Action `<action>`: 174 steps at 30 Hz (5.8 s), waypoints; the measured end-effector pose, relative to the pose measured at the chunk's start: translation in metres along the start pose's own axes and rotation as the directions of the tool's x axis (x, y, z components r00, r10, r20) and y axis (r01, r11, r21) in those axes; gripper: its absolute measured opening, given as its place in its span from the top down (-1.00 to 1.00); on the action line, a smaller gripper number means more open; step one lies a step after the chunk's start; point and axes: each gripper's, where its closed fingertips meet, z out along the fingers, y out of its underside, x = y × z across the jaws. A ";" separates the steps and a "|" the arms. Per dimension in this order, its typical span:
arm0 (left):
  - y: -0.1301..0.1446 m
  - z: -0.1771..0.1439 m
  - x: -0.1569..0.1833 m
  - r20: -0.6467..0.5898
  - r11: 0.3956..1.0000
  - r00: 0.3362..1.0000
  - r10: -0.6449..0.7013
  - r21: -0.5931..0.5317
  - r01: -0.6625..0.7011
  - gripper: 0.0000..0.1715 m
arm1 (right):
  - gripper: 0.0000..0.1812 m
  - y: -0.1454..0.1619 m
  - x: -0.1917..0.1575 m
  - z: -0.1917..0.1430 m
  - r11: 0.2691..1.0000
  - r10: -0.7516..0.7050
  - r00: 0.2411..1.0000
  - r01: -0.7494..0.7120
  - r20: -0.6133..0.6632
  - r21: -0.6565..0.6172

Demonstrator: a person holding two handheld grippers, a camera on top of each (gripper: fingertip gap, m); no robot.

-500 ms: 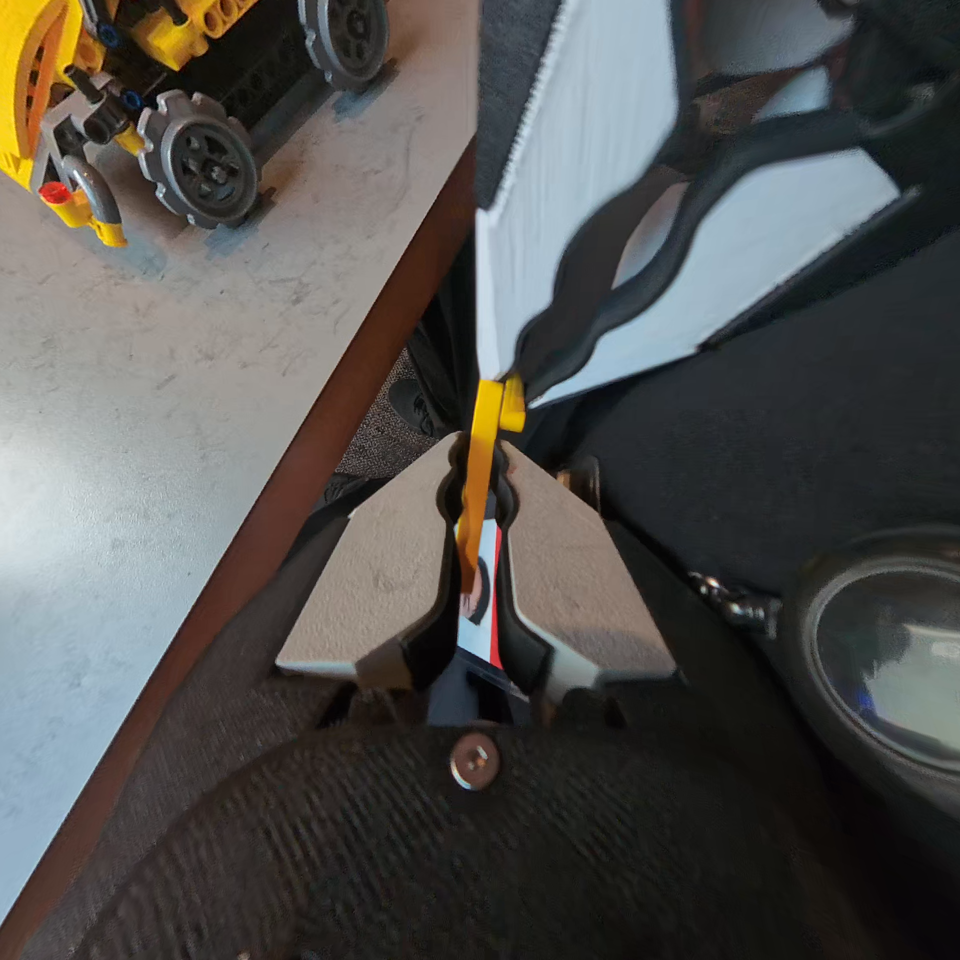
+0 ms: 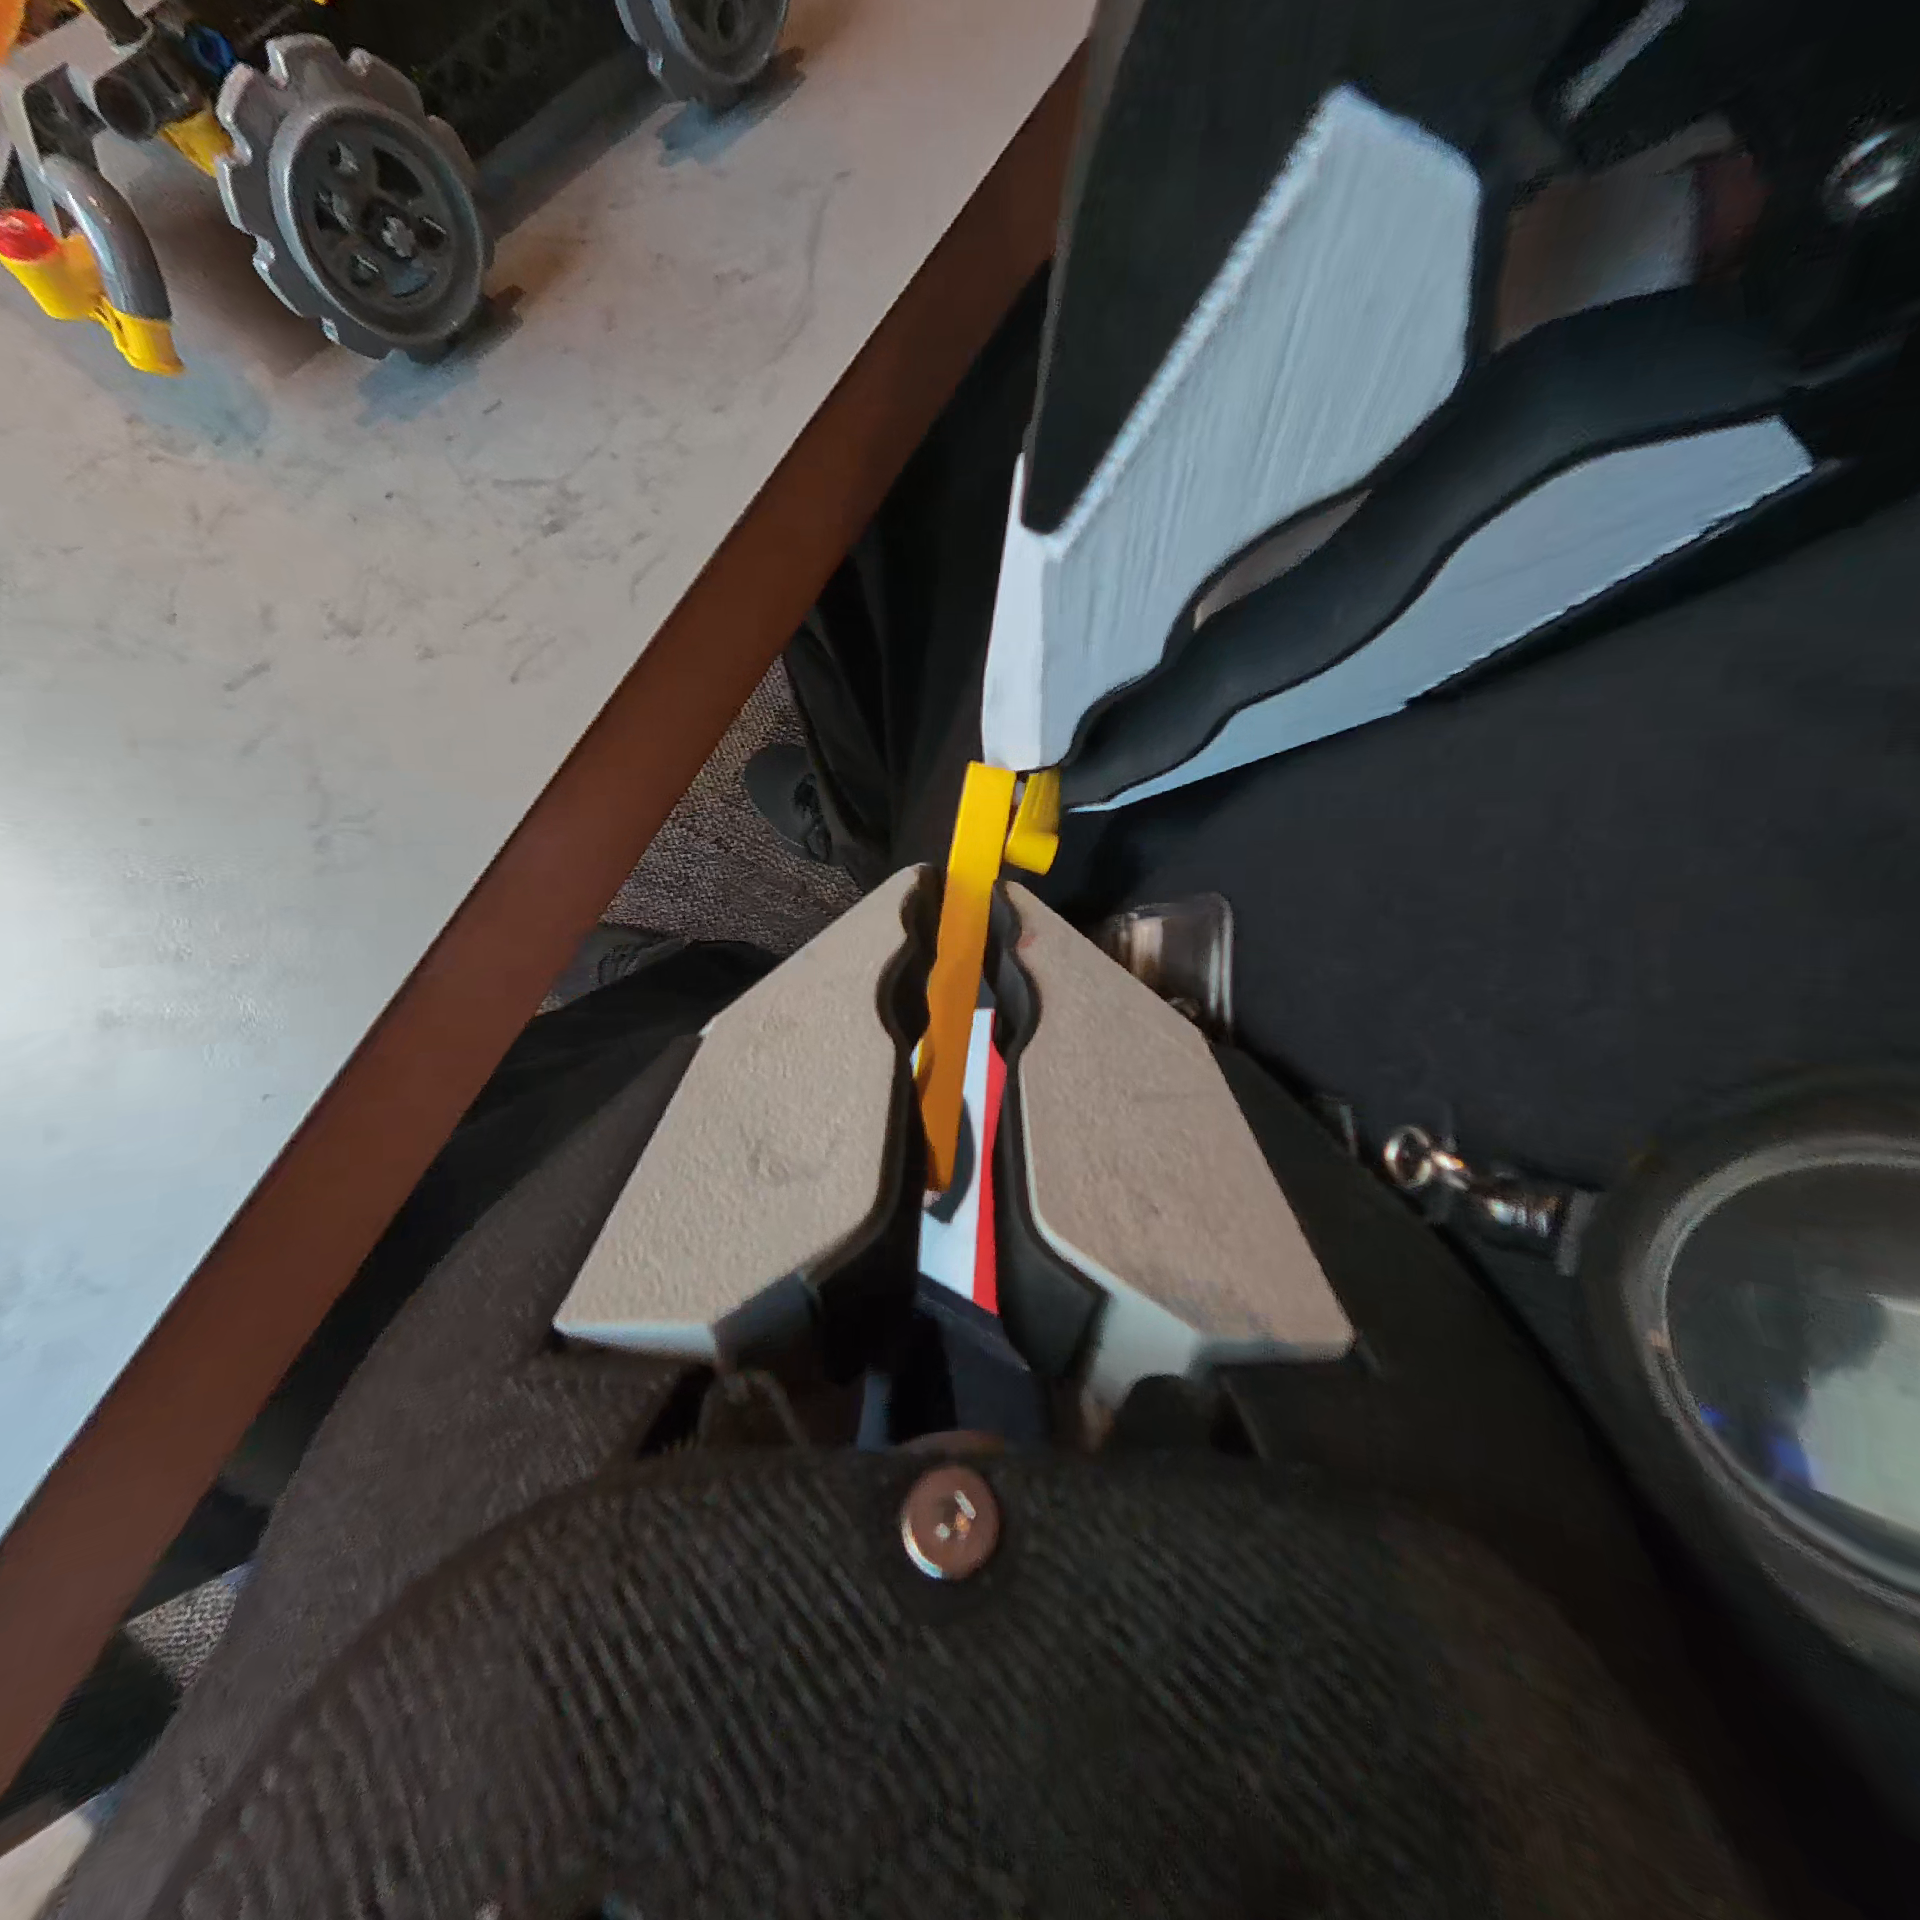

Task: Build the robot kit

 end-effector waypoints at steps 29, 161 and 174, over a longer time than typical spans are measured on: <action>-0.055 -0.027 -0.031 0.068 0.959 0.998 0.012 0.282 -0.031 0.95 | 0.93 0.233 0.053 -0.059 0.598 0.800 0.564 -0.775 -0.203 0.205; -0.040 -0.013 -0.160 0.511 0.634 0.431 0.744 -0.338 -0.695 0.94 | 0.73 0.167 0.228 -0.051 0.440 0.870 0.482 -0.854 0.103 0.278; -0.034 -0.016 -0.156 0.477 0.833 0.699 0.534 -0.154 -0.531 0.83 | 0.74 0.108 0.247 0.061 0.695 0.689 0.645 -0.718 0.331 -0.047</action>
